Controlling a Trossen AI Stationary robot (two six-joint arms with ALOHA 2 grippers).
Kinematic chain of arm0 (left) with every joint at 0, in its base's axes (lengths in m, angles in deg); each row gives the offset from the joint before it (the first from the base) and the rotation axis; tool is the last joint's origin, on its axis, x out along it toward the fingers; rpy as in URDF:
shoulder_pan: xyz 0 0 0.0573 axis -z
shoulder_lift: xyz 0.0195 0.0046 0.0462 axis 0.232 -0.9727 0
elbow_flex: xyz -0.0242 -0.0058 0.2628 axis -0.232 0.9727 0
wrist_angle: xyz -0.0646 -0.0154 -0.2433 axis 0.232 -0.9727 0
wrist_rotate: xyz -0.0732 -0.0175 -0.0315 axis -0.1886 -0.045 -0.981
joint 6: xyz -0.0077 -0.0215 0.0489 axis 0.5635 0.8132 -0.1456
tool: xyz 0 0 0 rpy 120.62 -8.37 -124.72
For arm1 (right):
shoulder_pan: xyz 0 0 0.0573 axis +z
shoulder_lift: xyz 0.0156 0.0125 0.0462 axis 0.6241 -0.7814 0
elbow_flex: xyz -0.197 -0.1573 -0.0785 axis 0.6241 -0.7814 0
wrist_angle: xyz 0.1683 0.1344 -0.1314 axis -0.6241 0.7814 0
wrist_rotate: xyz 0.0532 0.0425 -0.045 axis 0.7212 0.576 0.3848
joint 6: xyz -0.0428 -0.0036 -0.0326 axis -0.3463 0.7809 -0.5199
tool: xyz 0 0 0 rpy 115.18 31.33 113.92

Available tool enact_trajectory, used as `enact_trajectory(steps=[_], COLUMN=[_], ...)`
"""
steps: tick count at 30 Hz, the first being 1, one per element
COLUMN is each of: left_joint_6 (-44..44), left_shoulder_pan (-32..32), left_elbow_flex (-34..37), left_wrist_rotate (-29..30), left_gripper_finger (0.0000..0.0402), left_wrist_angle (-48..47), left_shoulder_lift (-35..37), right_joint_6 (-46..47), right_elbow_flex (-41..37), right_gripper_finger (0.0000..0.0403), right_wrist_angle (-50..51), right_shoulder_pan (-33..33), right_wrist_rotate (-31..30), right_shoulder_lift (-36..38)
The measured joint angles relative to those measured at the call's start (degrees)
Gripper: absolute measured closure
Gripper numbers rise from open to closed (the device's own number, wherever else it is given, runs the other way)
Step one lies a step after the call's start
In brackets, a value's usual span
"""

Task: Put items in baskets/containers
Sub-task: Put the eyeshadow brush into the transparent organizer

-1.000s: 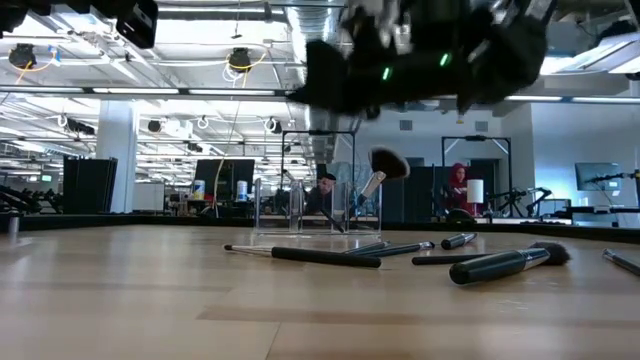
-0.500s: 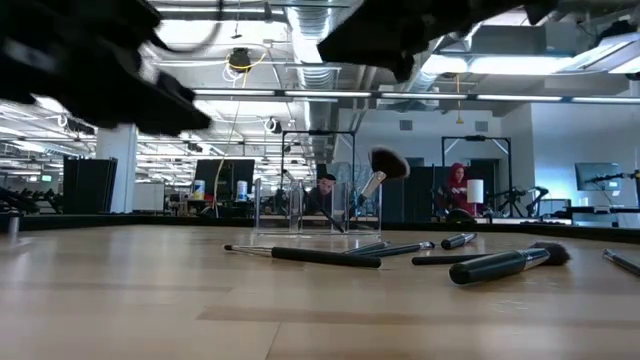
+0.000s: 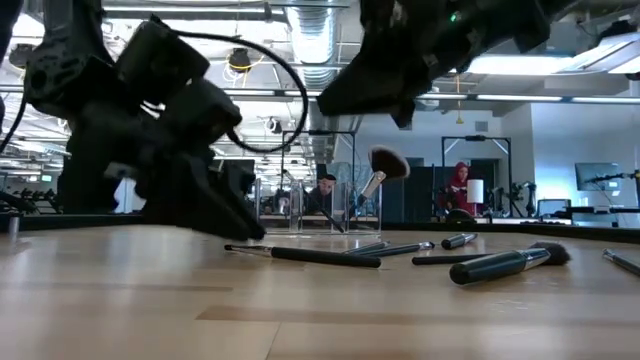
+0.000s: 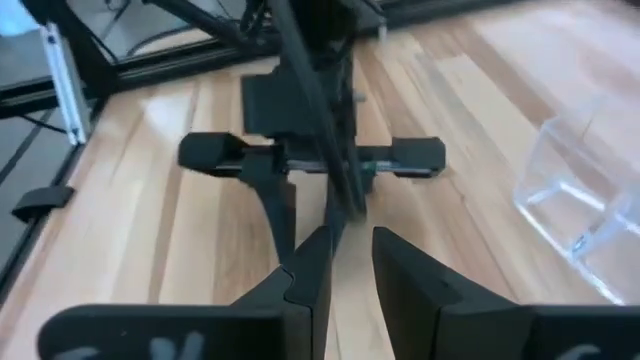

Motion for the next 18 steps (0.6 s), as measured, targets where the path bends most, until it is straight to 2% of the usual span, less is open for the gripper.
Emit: enact_trajectory(steps=[5, 13, 15, 18], left_joint_6=[-0.1, -0.1, -0.1, 0.1], left_shoulder_pan=[0.2, -0.1, -0.1, -0.1], left_elbow_flex=[0.1, 0.0, 0.0, -0.1], left_wrist_rotate=[-0.9, -1.3, -1.3, -1.6], left_gripper_finger=[0.0301, 0.031, 0.0328, 0.0377], left_wrist_angle=[0.9, 1.4, 2.1, 3.1], left_shoulder_lift=[-1.6, -2.1, -3.2, -5.1], right_joint_6=[0.5, 2.9, 3.2, 5.7], right_elbow_flex=[0.1, 0.3, 0.3, 0.3], right_gripper_finger=[0.0304, 0.0221, 0.0208, 0.0196], right_wrist_angle=[0.4, -1.0, -1.8, -2.2], right_shoulder_pan=[0.3, 0.4, 0.4, 0.4], right_wrist_rotate=[0.2, 0.2, 0.2, 0.2], right_shoulder_lift=[-1.9, -3.7, -3.8, -3.7])
